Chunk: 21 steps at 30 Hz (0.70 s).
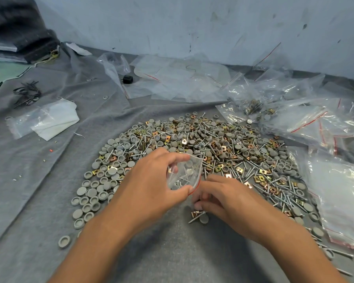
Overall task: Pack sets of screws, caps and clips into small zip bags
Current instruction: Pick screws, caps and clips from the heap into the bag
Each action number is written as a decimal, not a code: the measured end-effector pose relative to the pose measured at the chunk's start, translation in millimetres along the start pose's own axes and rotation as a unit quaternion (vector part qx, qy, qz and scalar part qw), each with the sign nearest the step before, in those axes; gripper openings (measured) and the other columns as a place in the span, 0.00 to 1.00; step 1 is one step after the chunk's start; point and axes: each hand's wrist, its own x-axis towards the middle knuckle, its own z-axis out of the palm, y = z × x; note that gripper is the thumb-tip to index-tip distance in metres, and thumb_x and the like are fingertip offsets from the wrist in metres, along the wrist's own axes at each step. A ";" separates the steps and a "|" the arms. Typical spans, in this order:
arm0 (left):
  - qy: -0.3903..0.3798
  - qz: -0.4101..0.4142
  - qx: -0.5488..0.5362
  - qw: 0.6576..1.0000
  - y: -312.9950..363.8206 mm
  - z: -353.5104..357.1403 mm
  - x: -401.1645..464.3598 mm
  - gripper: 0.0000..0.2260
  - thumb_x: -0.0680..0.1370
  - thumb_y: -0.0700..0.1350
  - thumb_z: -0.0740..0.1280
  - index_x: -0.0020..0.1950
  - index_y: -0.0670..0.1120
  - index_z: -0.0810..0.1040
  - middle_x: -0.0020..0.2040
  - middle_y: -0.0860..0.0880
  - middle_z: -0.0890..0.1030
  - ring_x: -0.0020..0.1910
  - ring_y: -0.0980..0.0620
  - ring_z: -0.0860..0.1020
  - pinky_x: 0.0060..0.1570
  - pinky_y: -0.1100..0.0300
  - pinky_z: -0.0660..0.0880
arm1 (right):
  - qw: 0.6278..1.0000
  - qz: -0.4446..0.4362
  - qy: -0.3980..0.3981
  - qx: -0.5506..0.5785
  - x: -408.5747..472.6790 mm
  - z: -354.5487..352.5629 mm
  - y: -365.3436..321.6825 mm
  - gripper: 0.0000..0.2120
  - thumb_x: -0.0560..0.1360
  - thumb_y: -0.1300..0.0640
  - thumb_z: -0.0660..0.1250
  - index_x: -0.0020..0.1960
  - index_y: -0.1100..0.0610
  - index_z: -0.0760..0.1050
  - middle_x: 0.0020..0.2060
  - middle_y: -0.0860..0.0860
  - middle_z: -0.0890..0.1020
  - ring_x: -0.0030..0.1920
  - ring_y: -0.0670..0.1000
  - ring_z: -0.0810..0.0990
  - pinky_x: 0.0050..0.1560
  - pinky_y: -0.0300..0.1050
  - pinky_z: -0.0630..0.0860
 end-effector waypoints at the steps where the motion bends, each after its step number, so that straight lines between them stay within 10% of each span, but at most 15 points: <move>1: 0.001 0.001 0.000 1.000 -0.3 0.1 0.0 0.27 0.70 0.59 0.76 0.69 0.62 0.76 0.50 0.64 0.74 0.50 0.67 0.73 0.49 0.61 0.74 | 1.000 -0.001 -0.012 -0.006 -1.0 0.0 -3.7 0.05 0.78 0.43 0.67 0.53 0.41 0.75 0.46 0.38 0.74 0.47 0.40 0.75 0.48 0.42 0.75; 10: 0.003 0.003 0.009 1.000 -0.9 1.6 -0.2 0.27 0.70 0.59 0.75 0.68 0.62 0.76 0.49 0.65 0.73 0.51 0.69 0.71 0.44 0.69 0.66 | 0.989 0.032 -0.047 -0.139 -1.1 8.9 -28.1 0.11 0.81 0.43 0.61 0.61 0.44 0.72 0.58 0.44 0.75 0.62 0.50 0.76 0.54 0.46 0.71; 21: 0.001 0.004 0.015 1.000 -1.3 2.0 0.6 0.27 0.70 0.60 0.75 0.69 0.63 0.75 0.49 0.66 0.73 0.51 0.70 0.71 0.45 0.70 0.67 | 0.998 0.059 -0.007 -0.017 -8.8 1.3 -10.0 0.05 0.80 0.47 0.63 0.51 0.43 0.66 0.47 0.41 0.71 0.48 0.46 0.75 0.50 0.49 0.75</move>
